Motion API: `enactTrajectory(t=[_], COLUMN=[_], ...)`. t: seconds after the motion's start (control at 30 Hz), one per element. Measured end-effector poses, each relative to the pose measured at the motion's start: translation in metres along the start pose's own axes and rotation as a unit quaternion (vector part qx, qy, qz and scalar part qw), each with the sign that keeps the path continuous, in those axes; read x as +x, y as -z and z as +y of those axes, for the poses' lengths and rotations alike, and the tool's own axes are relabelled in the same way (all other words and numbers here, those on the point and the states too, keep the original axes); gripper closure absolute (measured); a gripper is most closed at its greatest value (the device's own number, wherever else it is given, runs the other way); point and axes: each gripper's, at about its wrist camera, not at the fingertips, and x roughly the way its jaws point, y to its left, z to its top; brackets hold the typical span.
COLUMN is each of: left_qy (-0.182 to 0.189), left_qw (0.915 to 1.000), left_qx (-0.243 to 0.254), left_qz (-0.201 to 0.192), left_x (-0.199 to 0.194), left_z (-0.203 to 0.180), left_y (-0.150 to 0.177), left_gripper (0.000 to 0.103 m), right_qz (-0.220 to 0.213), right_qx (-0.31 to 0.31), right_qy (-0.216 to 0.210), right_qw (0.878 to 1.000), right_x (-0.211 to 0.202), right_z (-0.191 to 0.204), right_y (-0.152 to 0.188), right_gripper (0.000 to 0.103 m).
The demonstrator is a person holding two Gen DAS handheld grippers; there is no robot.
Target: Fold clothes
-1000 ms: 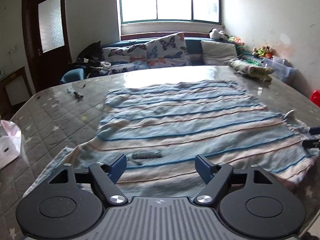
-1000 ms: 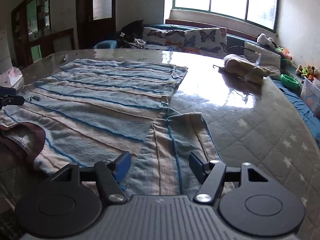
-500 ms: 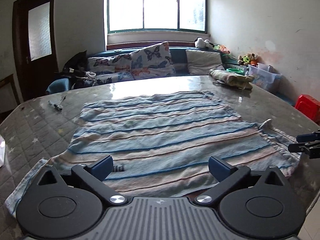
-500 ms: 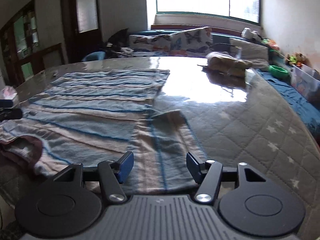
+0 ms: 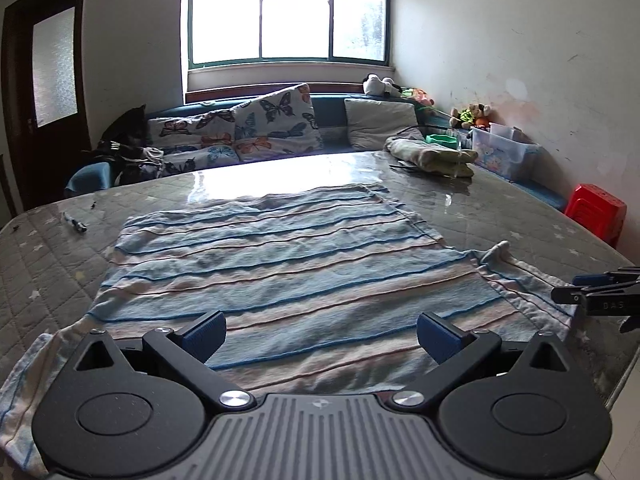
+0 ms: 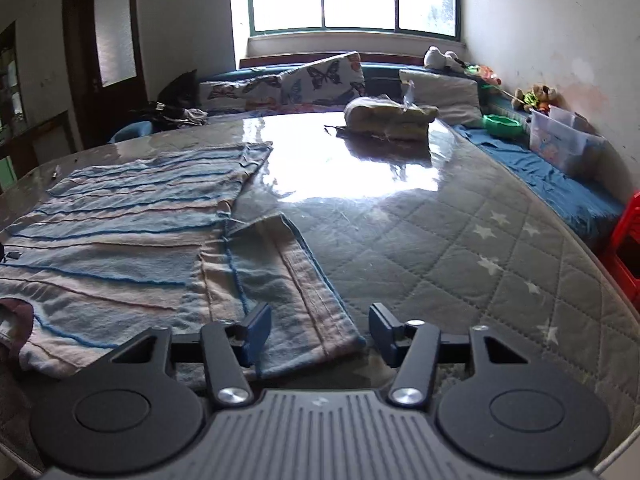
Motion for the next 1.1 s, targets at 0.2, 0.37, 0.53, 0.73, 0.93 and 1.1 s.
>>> enactTrajectory(t=[0.2, 0.37, 0.53, 0.73, 0.93, 1.1], left_qy=[-0.004, -0.008, -0.01, -0.017, -0.027, -0.034], left_qw=[0.9999, 0.9994, 0.9991, 0.9992, 0.9993, 0.999], left_qx=[0.007, 0.013, 0.019, 0.011, -0.004, -0.013], left_qz=[0.015, 0.029, 0.035, 0.035, 0.026, 0.025], left_x=[0.014, 0.024, 0.026, 0.025, 0.018, 0.014], left_z=[-0.012, -0.022, -0.025, -0.018, -0.005, 0.005], left_y=[0.0, 0.001, 0.006, 0.007, 0.007, 0.009], left_gripper=[0.0, 0.0, 0.0, 0.0, 0.0, 0.0], right_qz=[-0.003, -0.005, -0.015, -0.051, -0.075, -0.069], right_qx=[0.008, 0.021, 0.037, 0.034, -0.004, -0.041], right_qy=[0.011, 0.012, -0.001, -0.029, -0.083, -0.13], right_qw=[1.0, 1.0, 0.999, 0.998, 0.994, 0.988], right_x=[0.0, -0.002, -0.008, -0.028, -0.04, -0.032], right_z=[-0.001, -0.003, -0.004, 0.009, 0.045, 0.083], right_y=[0.002, 0.003, -0.001, -0.019, -0.043, -0.051], right_gripper=[0.06, 0.082, 0.096, 0.097, 0.097, 0.097])
